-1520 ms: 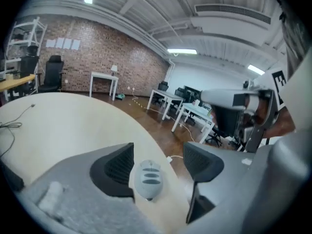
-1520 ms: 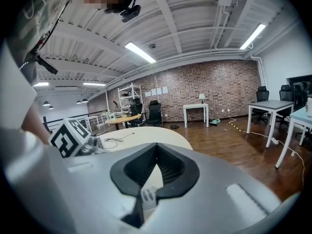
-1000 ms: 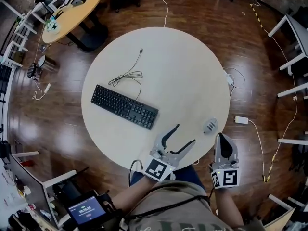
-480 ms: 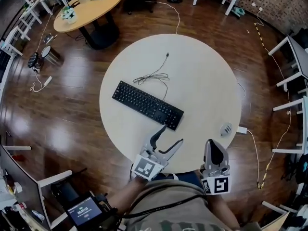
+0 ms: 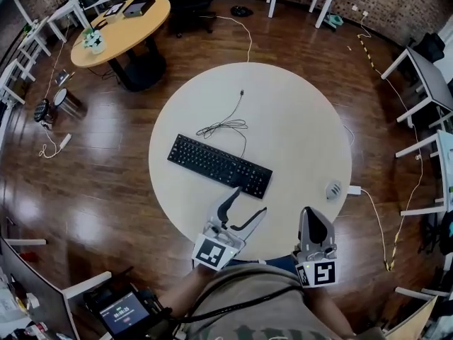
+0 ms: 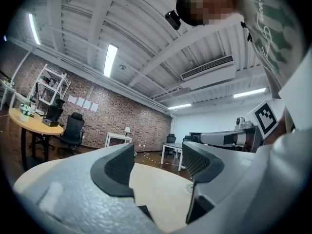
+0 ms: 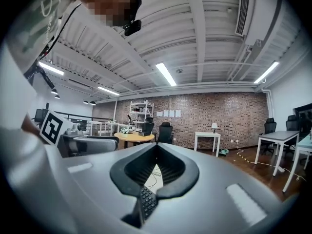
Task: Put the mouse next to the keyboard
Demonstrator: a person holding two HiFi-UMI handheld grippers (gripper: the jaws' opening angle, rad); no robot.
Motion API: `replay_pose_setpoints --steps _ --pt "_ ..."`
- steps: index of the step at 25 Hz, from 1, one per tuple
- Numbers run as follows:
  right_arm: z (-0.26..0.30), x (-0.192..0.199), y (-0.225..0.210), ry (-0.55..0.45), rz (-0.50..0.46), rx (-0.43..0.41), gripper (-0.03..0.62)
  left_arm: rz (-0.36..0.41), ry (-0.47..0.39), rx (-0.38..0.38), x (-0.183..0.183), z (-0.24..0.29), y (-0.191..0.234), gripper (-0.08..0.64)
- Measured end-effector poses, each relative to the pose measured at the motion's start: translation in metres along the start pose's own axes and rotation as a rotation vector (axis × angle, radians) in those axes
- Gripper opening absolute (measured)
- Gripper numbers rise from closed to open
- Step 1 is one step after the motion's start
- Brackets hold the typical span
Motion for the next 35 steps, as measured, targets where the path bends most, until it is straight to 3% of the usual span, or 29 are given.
replay_pose_setpoints --steps 8,10,13,24,35 --pt "-0.018 0.000 0.000 0.014 -0.013 0.084 0.005 0.024 -0.003 0.059 -0.002 0.006 -0.008 0.302" --pt "-0.024 0.001 0.000 0.015 -0.008 0.097 0.005 0.059 0.004 0.046 -0.002 0.004 -0.009 0.222" --pt "-0.028 0.003 0.007 0.006 0.002 0.094 0.005 0.084 0.041 -0.013 0.004 -0.005 -0.002 0.000" --pt "-0.011 0.001 0.039 0.048 -0.037 0.013 0.005 0.060 0.073 -0.083 0.006 -0.029 0.028 0.002" --pt "-0.025 0.000 0.043 0.037 -0.012 -0.056 0.005 0.083 0.081 -0.152 -0.004 -0.041 0.018 0.002"
Point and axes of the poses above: the fingertips, and each gripper's own axes: z forward along the fingers, y to its left, x out of its underside, the point moved 4 cm from there along -z, backward along the fingers, and after that the axes turned 1 degree about -x, right-handed, at the moved point
